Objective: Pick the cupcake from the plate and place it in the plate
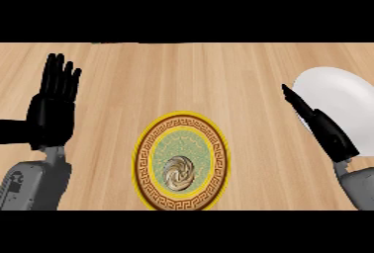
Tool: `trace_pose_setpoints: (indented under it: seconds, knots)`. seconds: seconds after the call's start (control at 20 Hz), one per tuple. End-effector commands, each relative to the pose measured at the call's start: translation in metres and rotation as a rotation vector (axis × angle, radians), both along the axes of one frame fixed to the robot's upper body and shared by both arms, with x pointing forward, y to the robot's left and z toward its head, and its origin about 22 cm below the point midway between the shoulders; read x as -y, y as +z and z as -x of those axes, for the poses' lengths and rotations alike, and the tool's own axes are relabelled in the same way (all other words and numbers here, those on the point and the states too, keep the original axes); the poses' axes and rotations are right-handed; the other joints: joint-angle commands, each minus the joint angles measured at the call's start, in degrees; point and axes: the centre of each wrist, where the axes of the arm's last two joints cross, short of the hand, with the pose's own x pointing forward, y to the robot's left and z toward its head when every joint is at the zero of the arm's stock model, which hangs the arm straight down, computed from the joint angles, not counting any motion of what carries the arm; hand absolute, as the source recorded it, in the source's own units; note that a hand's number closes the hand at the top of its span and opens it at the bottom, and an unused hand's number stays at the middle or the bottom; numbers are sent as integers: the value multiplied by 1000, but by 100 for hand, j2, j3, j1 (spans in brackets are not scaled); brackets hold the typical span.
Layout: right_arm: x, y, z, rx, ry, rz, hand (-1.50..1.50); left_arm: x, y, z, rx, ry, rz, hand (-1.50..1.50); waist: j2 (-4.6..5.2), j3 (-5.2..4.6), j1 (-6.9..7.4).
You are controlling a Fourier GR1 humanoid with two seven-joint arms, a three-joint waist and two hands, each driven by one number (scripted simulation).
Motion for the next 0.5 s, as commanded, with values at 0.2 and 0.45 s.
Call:
trace_pose_setpoints:
  seconds: [0.2,0.45]
  knots:
    - [-53,68,-27,264,-86,-343,150,-11,-96,44,-535,-64,-120,0,-93,-86,140]
    - [-43,32,-9,370,-512,-155,-150,4,-119,64,-651,-137,-99,0,-162,-92,-85]
